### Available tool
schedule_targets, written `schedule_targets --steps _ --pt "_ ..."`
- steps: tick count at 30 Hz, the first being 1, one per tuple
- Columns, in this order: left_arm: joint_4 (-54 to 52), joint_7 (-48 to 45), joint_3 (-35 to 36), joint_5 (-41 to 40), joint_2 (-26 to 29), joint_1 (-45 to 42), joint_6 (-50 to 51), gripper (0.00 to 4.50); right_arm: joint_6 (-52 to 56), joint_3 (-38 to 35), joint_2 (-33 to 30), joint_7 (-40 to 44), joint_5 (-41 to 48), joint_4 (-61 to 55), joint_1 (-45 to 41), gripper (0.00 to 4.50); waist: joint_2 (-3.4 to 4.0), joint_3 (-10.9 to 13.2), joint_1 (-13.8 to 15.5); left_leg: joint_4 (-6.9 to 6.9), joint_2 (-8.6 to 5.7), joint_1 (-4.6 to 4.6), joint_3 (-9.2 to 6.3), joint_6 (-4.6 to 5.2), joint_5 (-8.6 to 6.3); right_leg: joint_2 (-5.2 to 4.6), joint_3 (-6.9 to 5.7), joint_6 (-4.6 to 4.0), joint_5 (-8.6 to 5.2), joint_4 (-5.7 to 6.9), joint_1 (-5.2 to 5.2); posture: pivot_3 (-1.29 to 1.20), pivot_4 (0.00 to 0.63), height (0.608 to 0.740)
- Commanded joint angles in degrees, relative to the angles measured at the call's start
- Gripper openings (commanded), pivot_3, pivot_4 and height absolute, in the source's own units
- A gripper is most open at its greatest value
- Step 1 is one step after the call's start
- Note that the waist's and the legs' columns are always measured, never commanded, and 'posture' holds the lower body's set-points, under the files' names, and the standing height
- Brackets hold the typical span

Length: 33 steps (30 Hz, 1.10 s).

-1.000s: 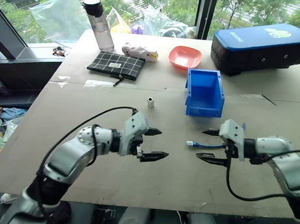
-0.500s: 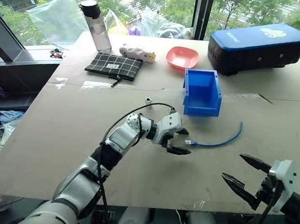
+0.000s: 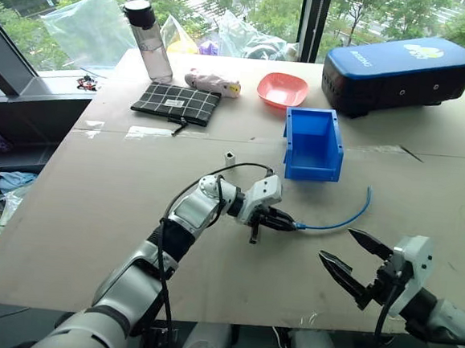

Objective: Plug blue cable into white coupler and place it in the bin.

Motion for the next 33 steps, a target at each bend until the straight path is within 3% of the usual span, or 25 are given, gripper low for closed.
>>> schedule_targets --steps 1,5,12,16,20,21,22,27,33 --pt "-9.7 -0.7 8.4 -13.4 1.6 -2.1 18.1 0.07 4.4 0.3 0.9 -3.7 13.2 -2.8 -2.1 4.5 0.0 0.0 0.0 0.01 0.0 -0.02 -0.05 0.07 -0.04 -0.02 -0.05 0.0 0.0 0.01 0.0 0.0 0.15 0.74" --pt "-16.3 1.5 13.0 -22.1 2.8 -1.3 30.6 0.07 6.0 1.7 2.7 -9.2 22.7 -1.0 -8.2 4.5 0.03 0.0 -0.2 0.02 -0.01 0.06 -0.06 0.08 -0.04 -0.02 -0.08 0.0 0.0 0.05 0.03 0.0 0.15 0.74" --pt "-22.1 6.9 16.5 -28.1 2.0 0.6 35.8 0.07 6.8 4.0 5.2 -15.7 32.9 4.2 -21.0 4.5 0.03 0.0 0.0 0.01 -0.01 0.06 -0.07 -0.14 0.08 0.0 -0.07 -0.01 0.01 0.08 0.0 0.0 0.15 0.74" --pt "-23.0 9.6 18.5 -30.9 0.9 0.1 37.2 0.0 7.2 4.7 3.9 -15.4 34.1 6.0 -22.9 2.94 0.03 0.0 0.1 0.01 -0.02 0.05 -0.06 -0.14 0.08 -0.01 -0.06 -0.01 0.0 0.06 0.0 0.0 0.15 0.74" --pt "-24.7 11.0 18.9 -32.5 0.8 0.4 37.4 0.0 7.0 4.9 3.0 -14.7 35.2 6.8 -23.2 0.65 0.03 0.0 -0.1 0.0 -0.01 0.07 -0.05 -0.15 0.08 0.03 -0.04 -0.01 0.01 0.07 -0.01 0.0 0.15 0.74" --pt "-24.9 11.2 19.0 -32.8 0.8 0.5 37.4 0.0 6.9 4.9 2.8 -14.6 35.3 7.0 -23.2 0.3 0.03 0.0 -0.1 0.0 -0.01 0.06 -0.05 -0.15 0.08 0.03 -0.03 -0.01 0.01 0.07 -0.01 0.0 0.15 0.74" --pt "-25.1 11.5 19.2 -33.1 0.8 0.7 37.4 0.0 6.8 4.9 2.7 -14.5 35.6 7.0 -23.3 0.04 0.03 0.0 -0.2 0.0 -0.01 0.07 -0.03 -0.14 0.08 0.04 -0.01 -0.01 0.01 0.07 -0.01 0.0 0.15 0.74" --pt "-26.8 12.5 19.6 -31.7 1.1 2.3 32.5 0.0 6.2 4.8 2.2 -14.2 36.9 7.0 -23.4 0.02 0.03 0.0 -0.1 0.0 -0.01 0.08 -0.02 -0.15 0.08 0.04 0.0 -0.01 0.01 0.07 -0.01 0.0 0.15 0.74" --pt "-31.0 17.3 21.4 -26.3 3.7 6.9 24.0 2.8 5.2 4.4 2.1 -14.1 38.6 7.0 -23.6 0.0 0.03 0.0 -0.1 -0.01 0.0 0.07 -0.01 -0.15 0.08 0.02 0.04 -0.02 0.01 0.07 -0.03 0.0 0.15 0.74"
